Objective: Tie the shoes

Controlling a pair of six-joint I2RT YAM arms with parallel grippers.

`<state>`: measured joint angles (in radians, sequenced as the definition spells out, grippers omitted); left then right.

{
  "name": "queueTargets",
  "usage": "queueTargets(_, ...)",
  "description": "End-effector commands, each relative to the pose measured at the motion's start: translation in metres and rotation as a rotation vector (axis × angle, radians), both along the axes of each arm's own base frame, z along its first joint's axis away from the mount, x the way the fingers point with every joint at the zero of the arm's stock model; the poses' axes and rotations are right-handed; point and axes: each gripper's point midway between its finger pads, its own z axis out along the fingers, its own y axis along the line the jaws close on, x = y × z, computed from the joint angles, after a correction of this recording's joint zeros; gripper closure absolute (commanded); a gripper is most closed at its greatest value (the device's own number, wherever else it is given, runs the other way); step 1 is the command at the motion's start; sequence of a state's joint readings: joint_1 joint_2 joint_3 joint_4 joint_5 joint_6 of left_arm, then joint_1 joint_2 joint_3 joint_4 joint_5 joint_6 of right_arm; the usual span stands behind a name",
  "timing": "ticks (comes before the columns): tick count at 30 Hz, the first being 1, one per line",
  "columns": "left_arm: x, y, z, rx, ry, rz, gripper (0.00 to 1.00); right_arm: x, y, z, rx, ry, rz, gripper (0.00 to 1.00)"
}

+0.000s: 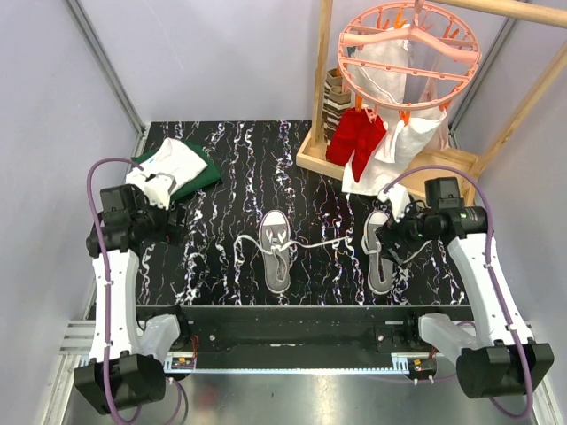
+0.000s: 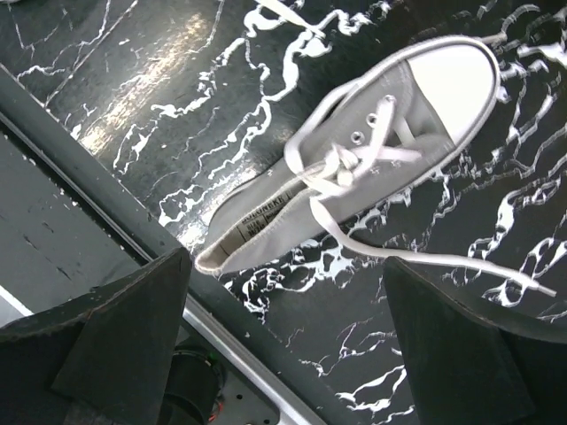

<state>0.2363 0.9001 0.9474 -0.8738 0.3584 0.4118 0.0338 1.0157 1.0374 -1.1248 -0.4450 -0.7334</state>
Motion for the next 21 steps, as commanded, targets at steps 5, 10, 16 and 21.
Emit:
queueTargets(5,0.009,0.001,-0.002,0.18,0.009,-0.183,0.01,0.015,0.028,-0.001,-0.035,-0.026,0.075,0.0)
queueTargets(10,0.003,-0.041,-0.021,0.141,0.037,-0.329,0.01,0.021,0.041,-0.004,-0.031,-0.018,0.097,0.0)
queueTargets(16,0.01,-0.082,-0.05,0.127,0.055,-0.389,0.01,0.024,0.046,-0.017,-0.065,0.0,0.116,0.0)
queueTargets(21,0.014,-0.107,-0.08,0.082,0.157,-0.402,0.13,0.028,0.043,-0.028,-0.104,0.006,0.098,0.0)
